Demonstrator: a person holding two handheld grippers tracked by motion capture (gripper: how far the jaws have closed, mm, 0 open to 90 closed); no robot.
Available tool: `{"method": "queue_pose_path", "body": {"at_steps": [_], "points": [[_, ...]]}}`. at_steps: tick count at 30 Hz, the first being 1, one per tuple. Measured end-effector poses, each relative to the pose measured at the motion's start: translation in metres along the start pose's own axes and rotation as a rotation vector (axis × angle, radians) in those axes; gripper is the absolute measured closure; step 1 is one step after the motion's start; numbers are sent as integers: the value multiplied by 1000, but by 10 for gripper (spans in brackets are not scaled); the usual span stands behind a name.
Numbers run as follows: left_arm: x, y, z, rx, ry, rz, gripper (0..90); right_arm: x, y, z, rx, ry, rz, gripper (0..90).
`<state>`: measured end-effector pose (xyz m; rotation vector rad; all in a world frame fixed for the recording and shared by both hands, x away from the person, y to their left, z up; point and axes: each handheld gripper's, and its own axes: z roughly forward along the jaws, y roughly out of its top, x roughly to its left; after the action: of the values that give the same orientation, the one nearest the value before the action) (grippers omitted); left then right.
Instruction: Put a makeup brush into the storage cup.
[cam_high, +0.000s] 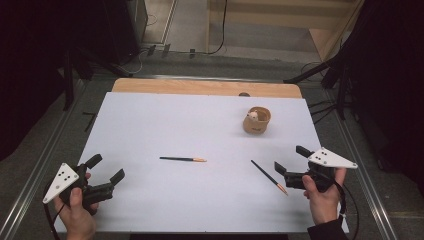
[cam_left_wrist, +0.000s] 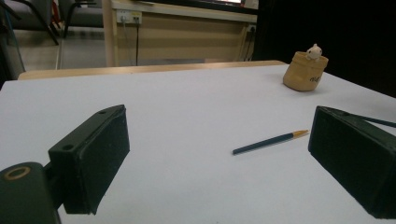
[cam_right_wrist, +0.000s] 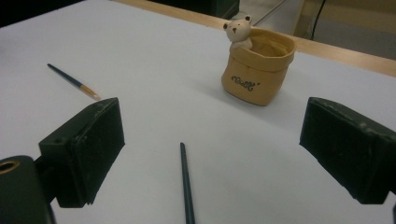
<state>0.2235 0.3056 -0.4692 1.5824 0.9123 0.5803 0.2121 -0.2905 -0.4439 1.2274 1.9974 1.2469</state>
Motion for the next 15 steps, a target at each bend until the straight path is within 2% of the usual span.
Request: {"method": "queue_pose_path", "body": {"at_steps": [6,9,11,12,14,15], "points": [[-1,0,2,5,4,5,58,3,9,10,70,-26,-23,129],[-1,-1,1,5,5,1,57,3,12,16,130,-29,-32,132],[-1,-1,1,6,5,2,57,3,13,18,147,-28,-32,134],[-1,-1,1,6,5,3,57,2,15,22,181,-29,-27,136],[-1,-1,1,7,7,3,57,2,17,25,210,-38,-24,138],[-1,-1,0,7,8,2,57,2,17,25,210,-38,-24,138]]}}
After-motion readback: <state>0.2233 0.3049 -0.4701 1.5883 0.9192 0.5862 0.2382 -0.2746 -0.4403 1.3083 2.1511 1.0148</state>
